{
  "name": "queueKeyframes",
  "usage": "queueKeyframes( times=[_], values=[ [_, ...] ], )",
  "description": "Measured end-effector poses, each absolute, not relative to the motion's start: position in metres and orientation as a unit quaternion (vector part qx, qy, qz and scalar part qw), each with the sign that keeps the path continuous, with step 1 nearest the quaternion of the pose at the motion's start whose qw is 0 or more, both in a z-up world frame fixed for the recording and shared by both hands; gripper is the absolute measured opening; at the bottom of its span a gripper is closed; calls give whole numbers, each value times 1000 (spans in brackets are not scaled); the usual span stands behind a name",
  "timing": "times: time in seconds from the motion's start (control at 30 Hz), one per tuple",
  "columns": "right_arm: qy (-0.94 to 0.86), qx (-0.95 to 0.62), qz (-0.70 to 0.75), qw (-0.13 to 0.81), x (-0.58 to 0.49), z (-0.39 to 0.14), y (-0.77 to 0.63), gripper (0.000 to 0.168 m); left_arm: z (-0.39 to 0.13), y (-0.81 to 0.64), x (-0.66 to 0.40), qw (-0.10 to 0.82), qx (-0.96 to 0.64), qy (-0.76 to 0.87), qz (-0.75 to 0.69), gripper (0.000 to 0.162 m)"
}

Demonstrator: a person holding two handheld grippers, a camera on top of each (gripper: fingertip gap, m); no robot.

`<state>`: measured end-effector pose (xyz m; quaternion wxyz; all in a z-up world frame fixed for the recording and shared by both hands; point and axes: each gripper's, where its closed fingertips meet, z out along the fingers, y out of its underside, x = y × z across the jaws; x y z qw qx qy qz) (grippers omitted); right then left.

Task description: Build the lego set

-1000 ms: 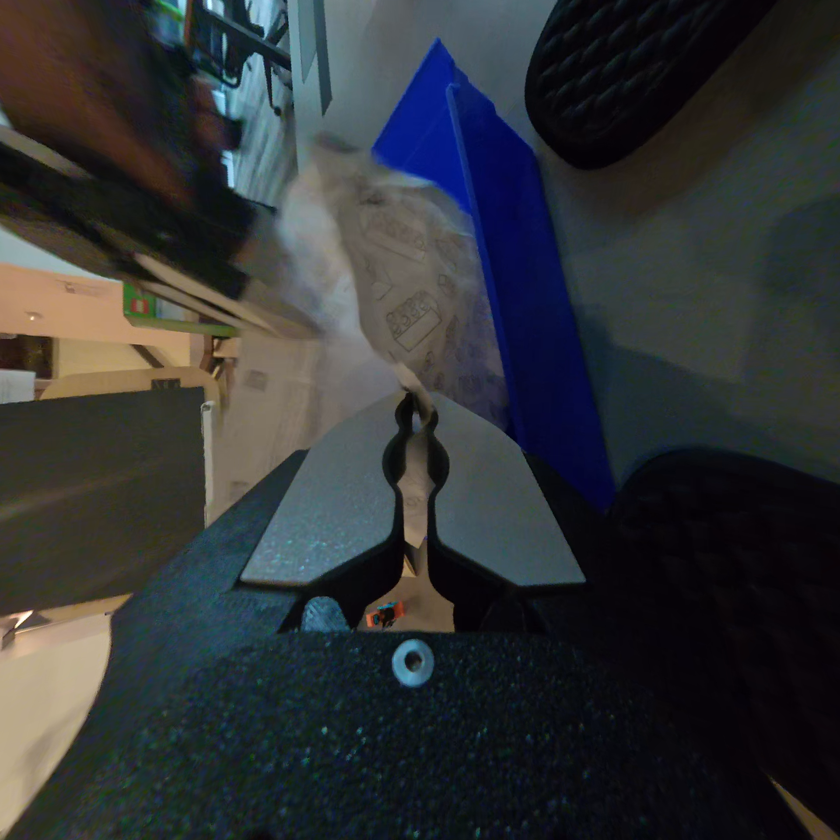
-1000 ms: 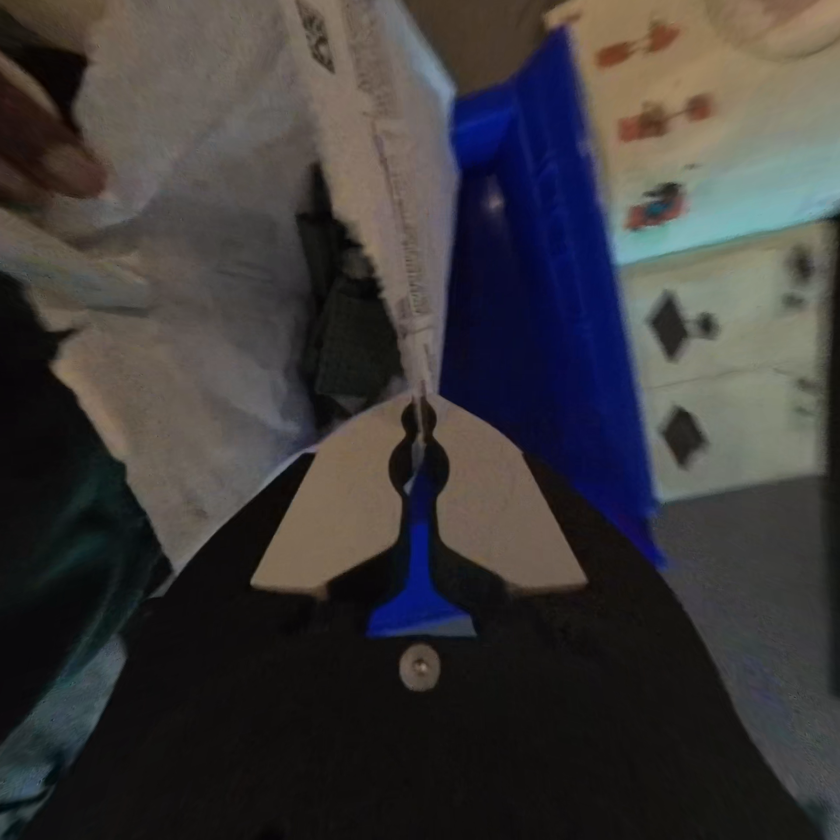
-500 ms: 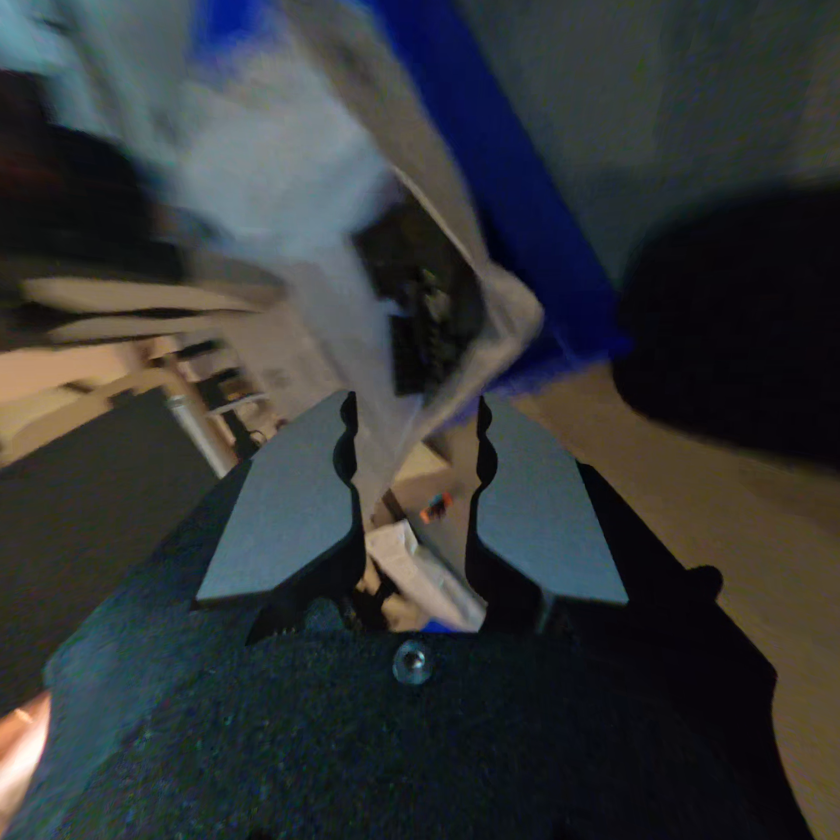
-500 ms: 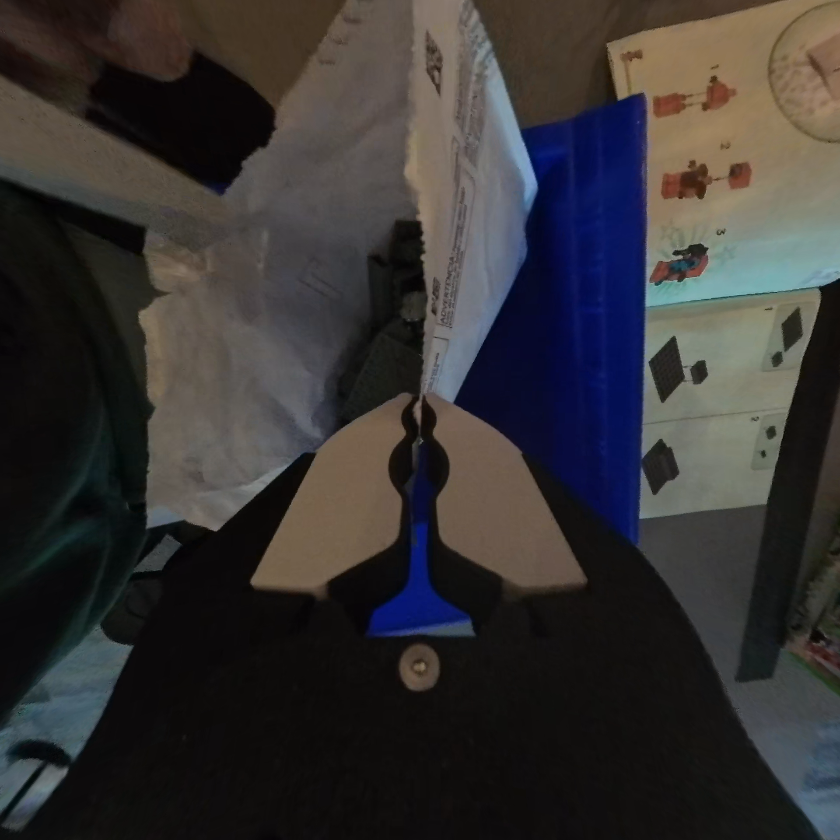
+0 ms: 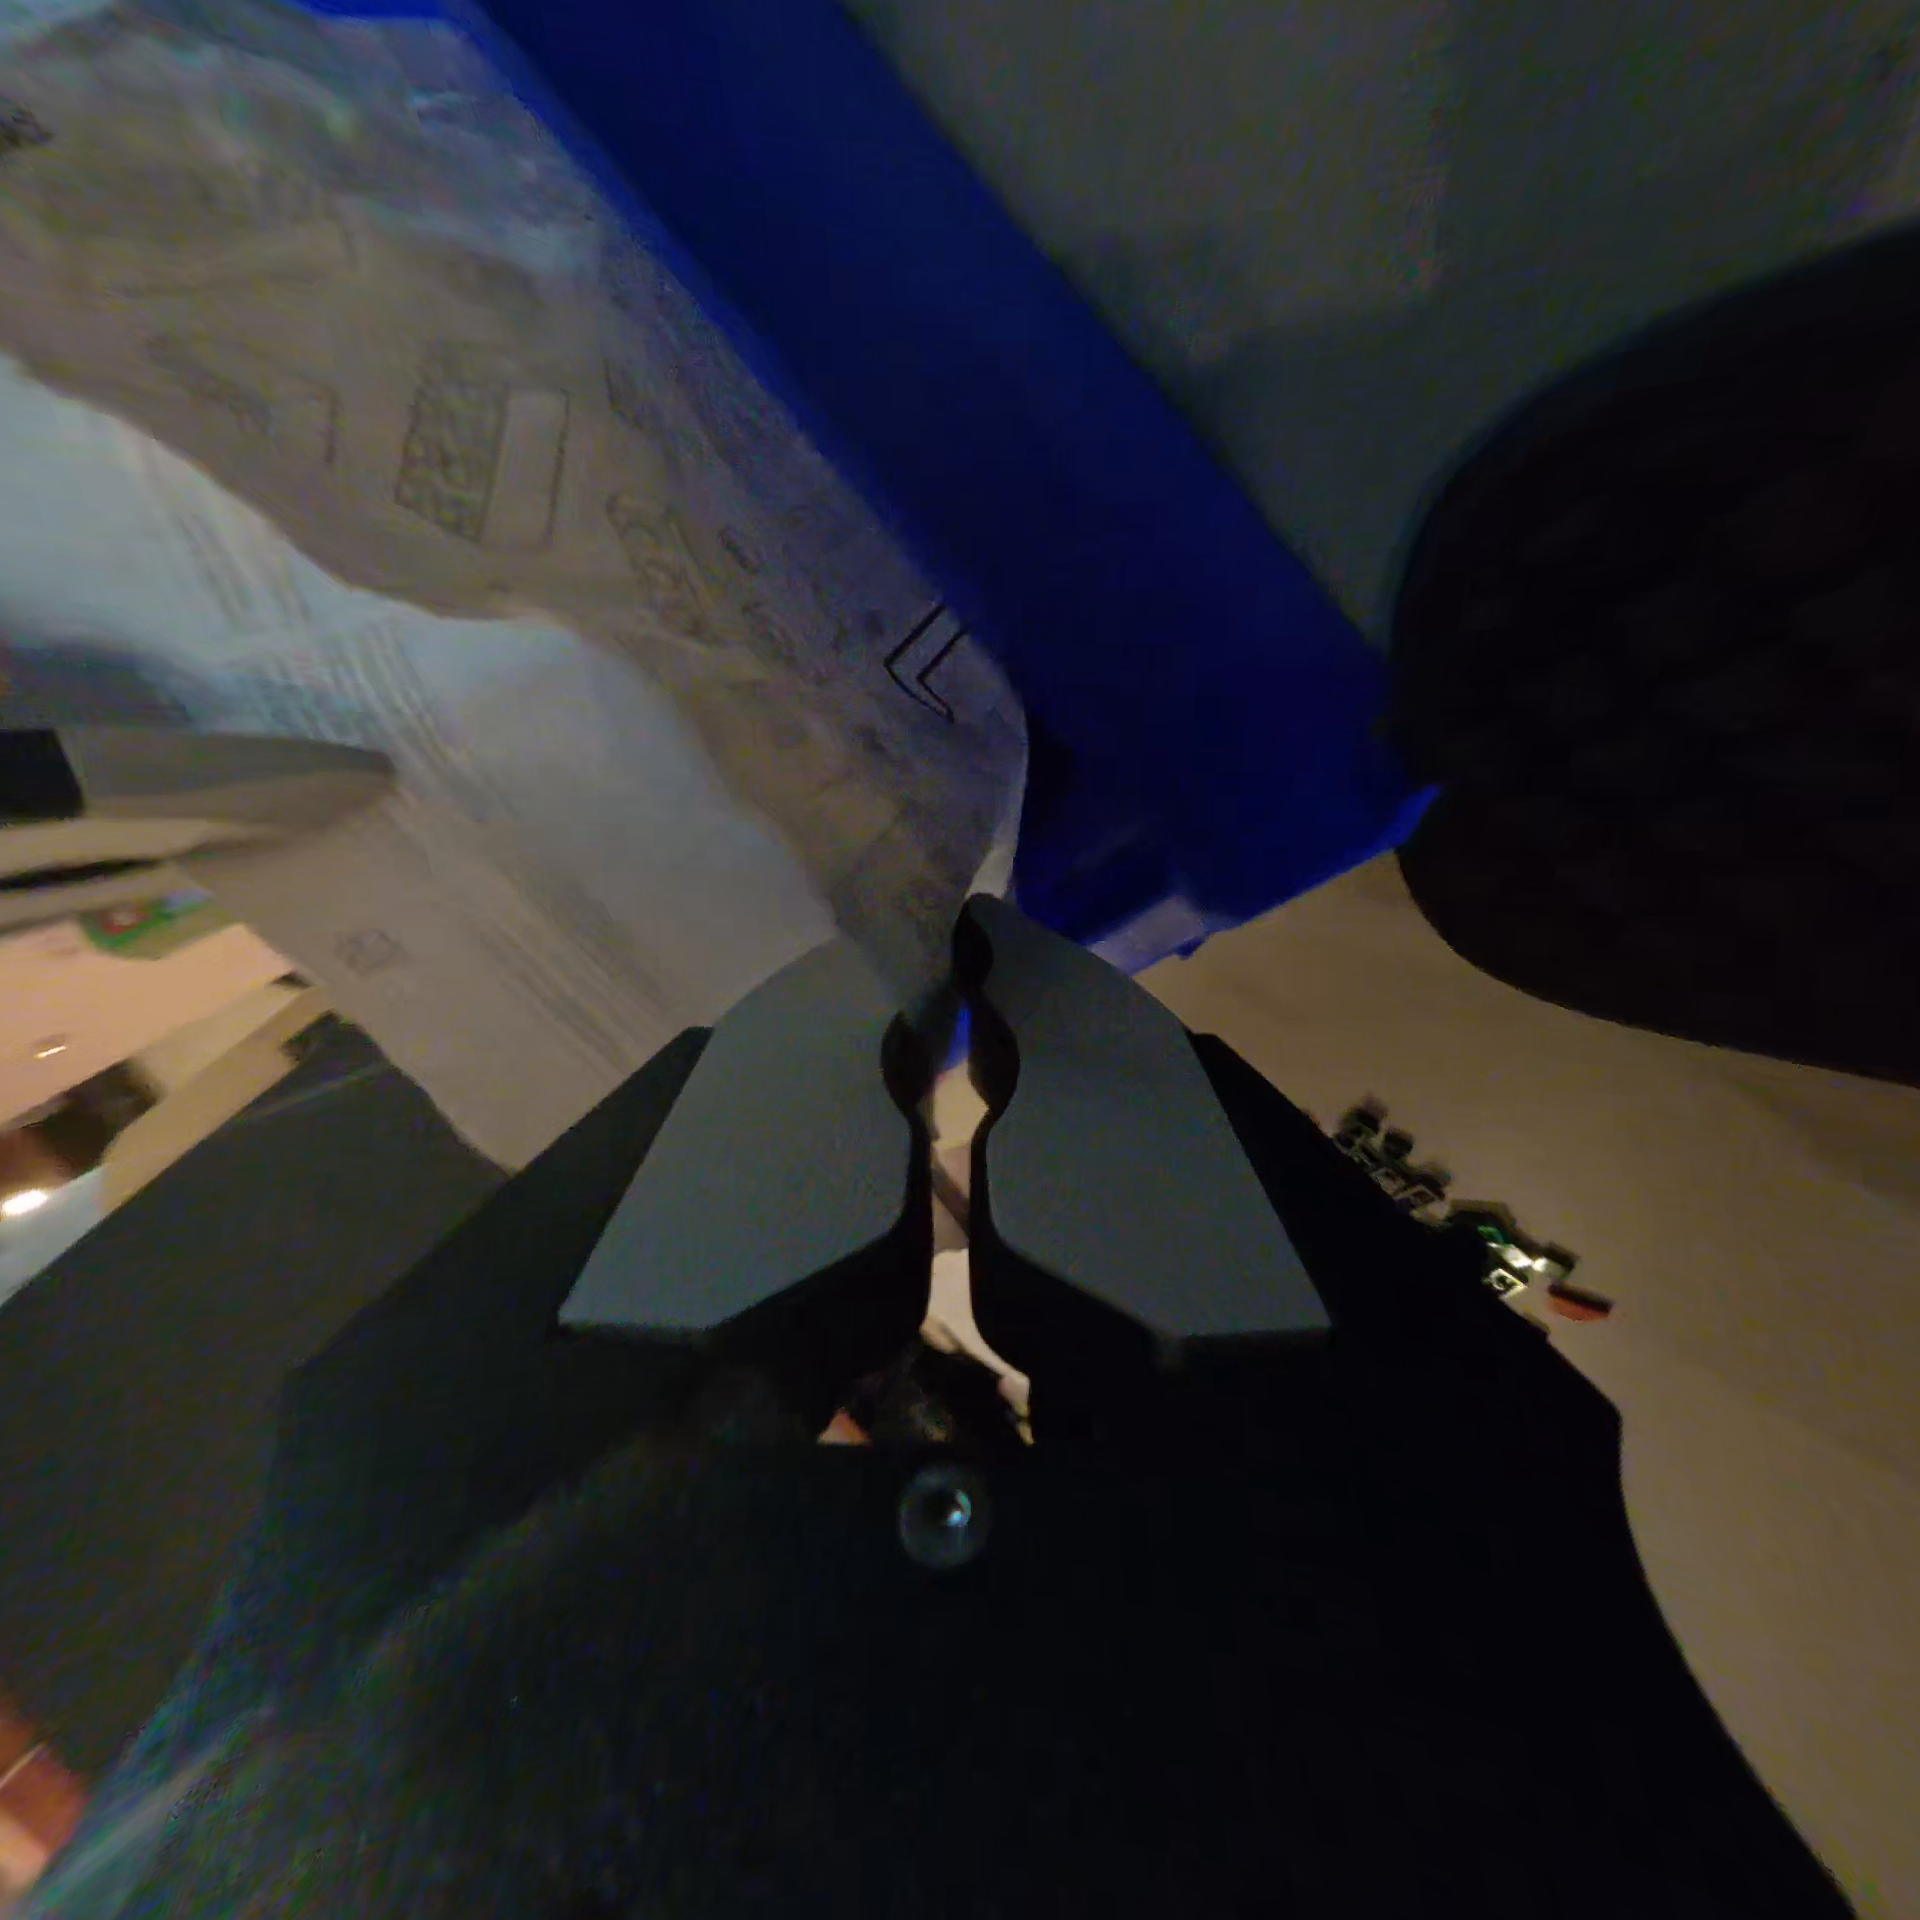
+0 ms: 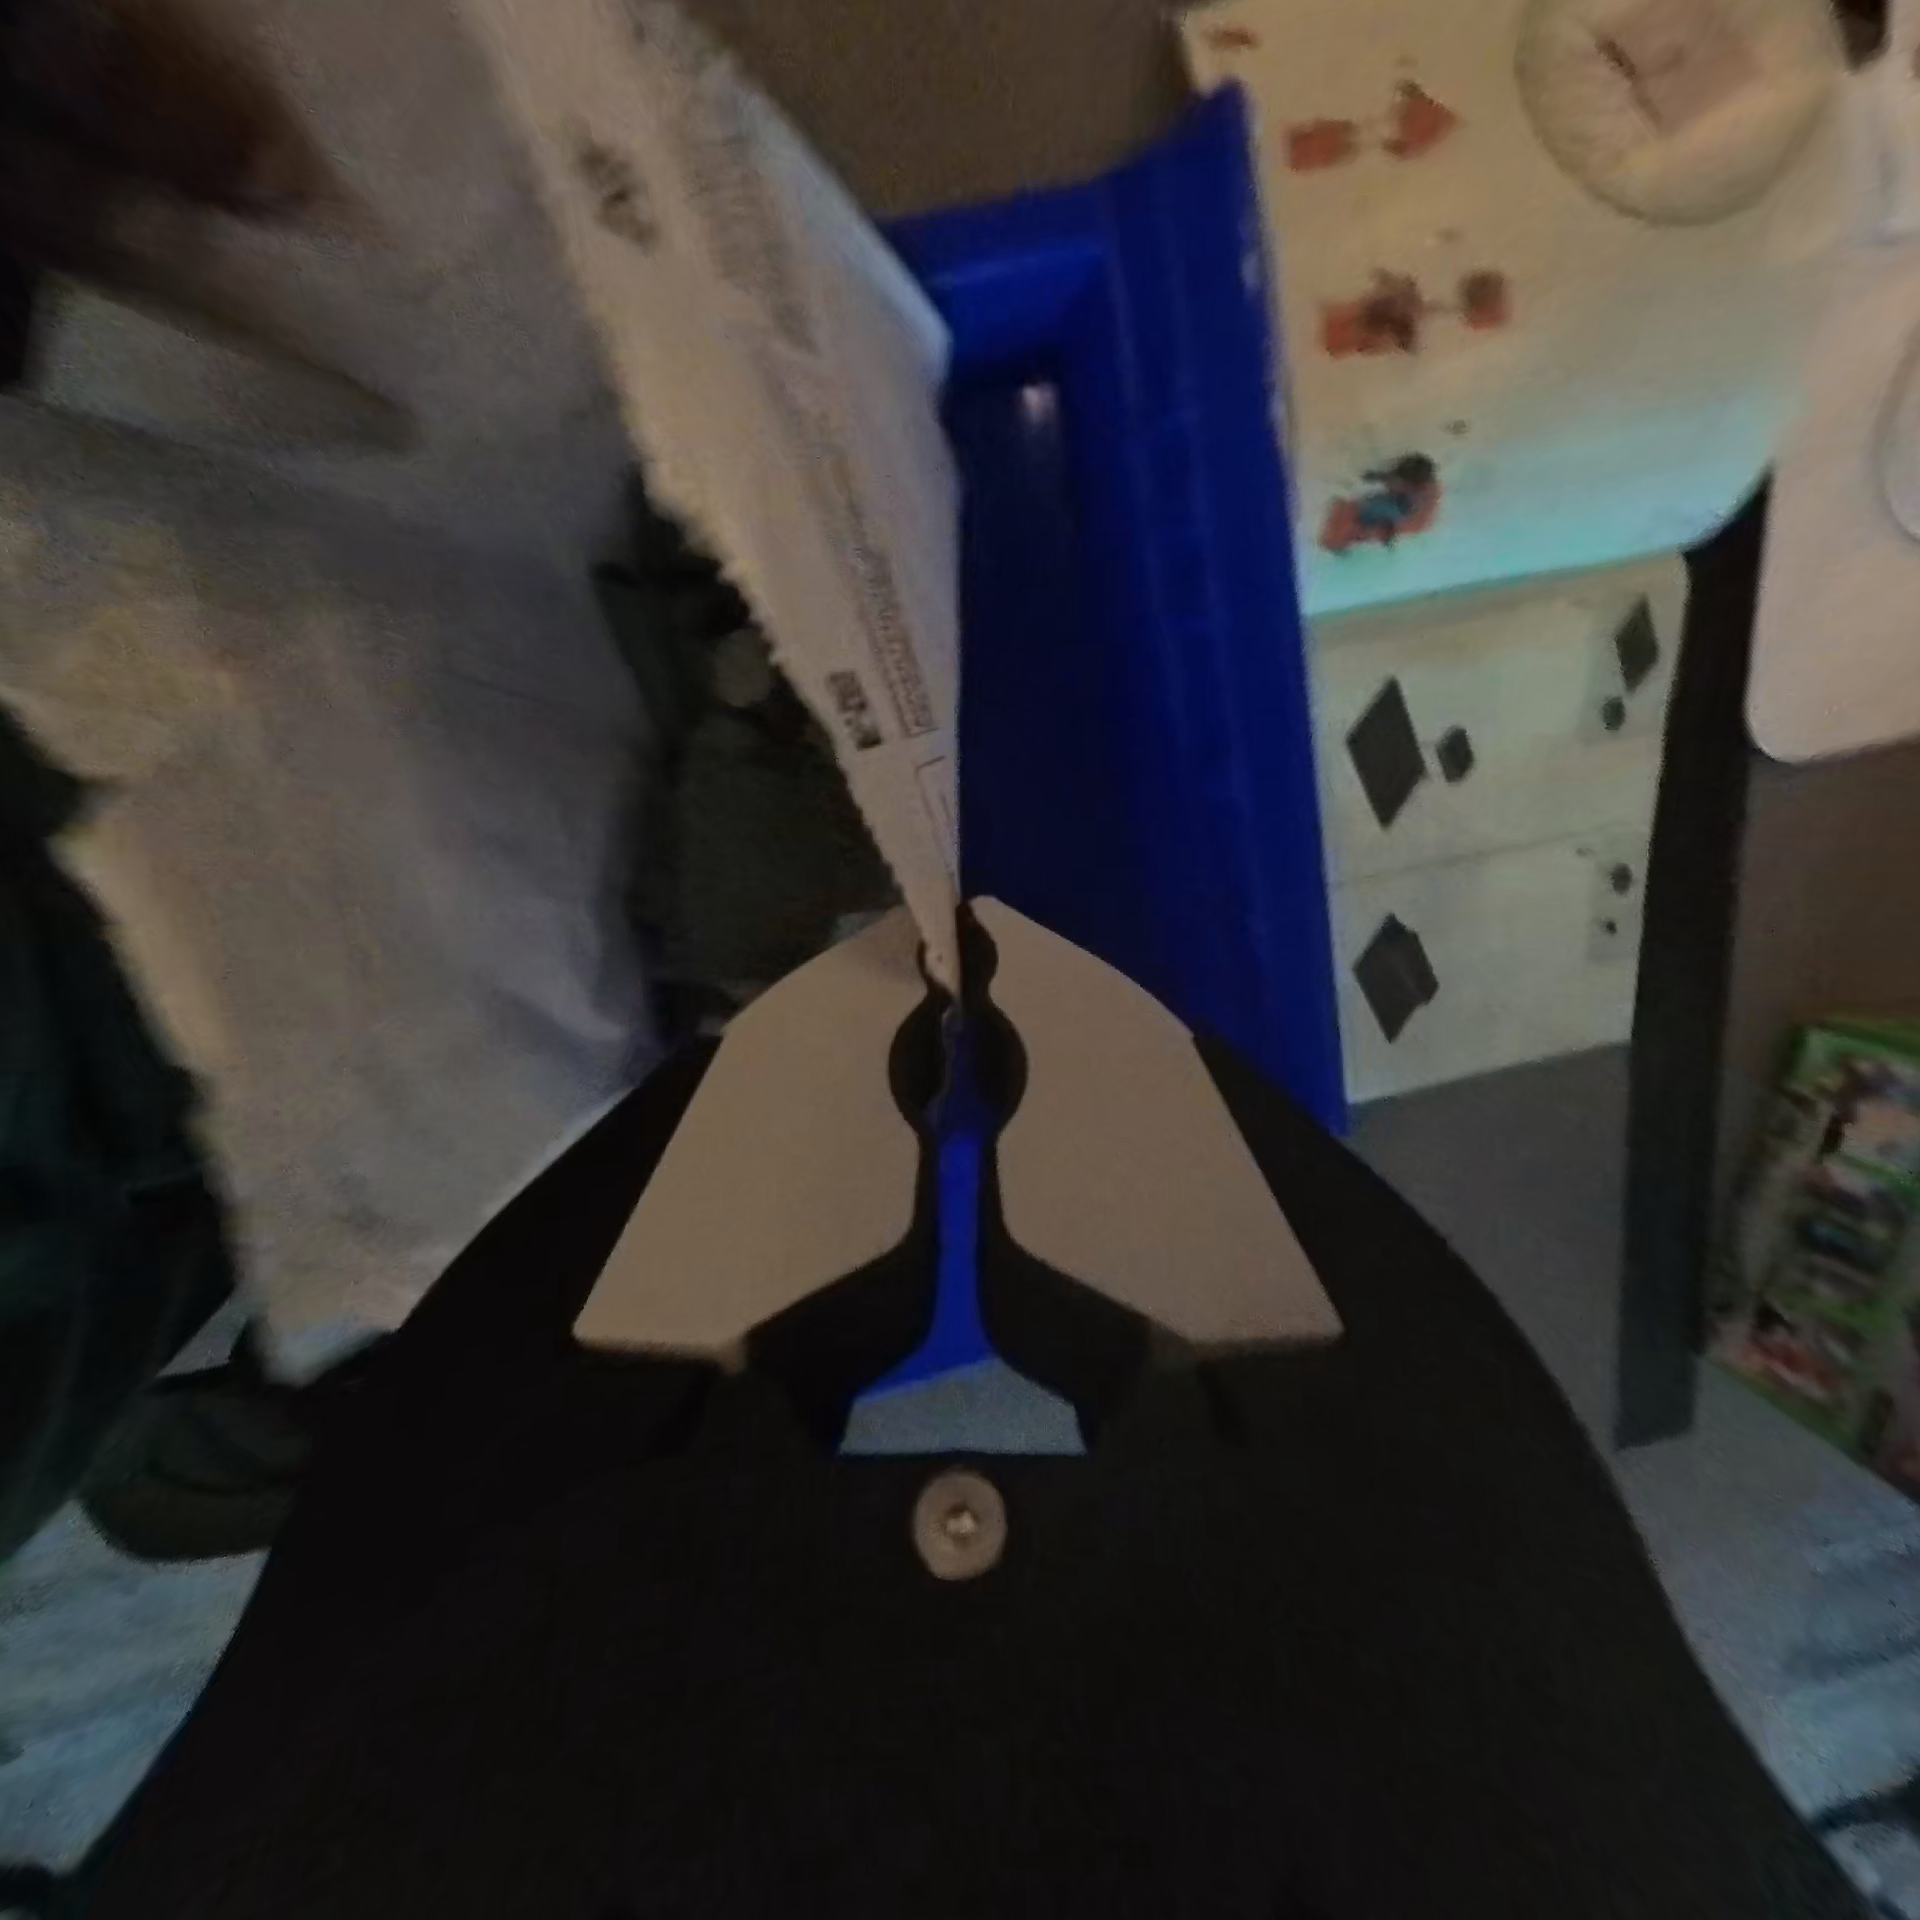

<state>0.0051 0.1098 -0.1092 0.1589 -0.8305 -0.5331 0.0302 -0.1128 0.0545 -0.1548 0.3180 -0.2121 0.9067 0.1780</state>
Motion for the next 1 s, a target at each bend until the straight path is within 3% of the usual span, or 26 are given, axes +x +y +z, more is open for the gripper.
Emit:
queueKeyframes(
  times=[0.3, 0.6, 0.83, 1.0],
  values=[
    [-513, -834, 76, 186, 7, -108, 99, 0, -158, 46, -116, 373, -226, 876, 206, 0],
    [-491, -820, 136, 261, -1, -99, 109, 2, -136, 71, -99, 413, -331, 844, 88, 0],
    [-393, -780, 306, 378, 30, -65, 108, 35, -133, 104, -90, 427, -414, 803, 26, 0],
    [-334, -753, 365, 433, 59, -67, 73, 47, -116, 118, -80, 432, -445, 784, 18, 0]
  ],
)
